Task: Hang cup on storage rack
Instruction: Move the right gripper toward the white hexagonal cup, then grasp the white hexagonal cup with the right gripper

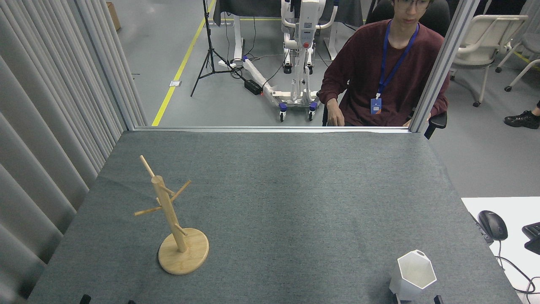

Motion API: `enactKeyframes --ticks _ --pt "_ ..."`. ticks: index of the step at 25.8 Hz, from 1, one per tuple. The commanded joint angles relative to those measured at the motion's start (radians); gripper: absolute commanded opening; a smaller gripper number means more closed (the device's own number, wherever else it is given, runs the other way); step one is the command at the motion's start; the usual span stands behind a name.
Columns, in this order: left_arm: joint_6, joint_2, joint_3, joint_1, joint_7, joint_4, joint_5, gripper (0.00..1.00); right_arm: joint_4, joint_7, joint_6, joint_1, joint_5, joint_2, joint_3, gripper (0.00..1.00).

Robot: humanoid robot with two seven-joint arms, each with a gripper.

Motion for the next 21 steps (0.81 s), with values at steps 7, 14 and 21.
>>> enactKeyframes --ticks 7,14,21 --pt "0.001 0.0 0.002 0.0 -0.001 0.014 0.009 1.0 0.018 0.0 0.0 -0.027 -0.001 -0.006 0.0 0.98" --pt "0.001 0.0 0.003 0.0 0.001 0.016 0.009 1.0 0.05 0.0 0.0 -0.061 0.002 -0.026 0.002 0.98" --pt "0.001 0.0 0.002 0.0 -0.001 0.019 0.01 1.0 0.05 0.0 0.002 -0.071 0.002 -0.036 0.002 0.98"
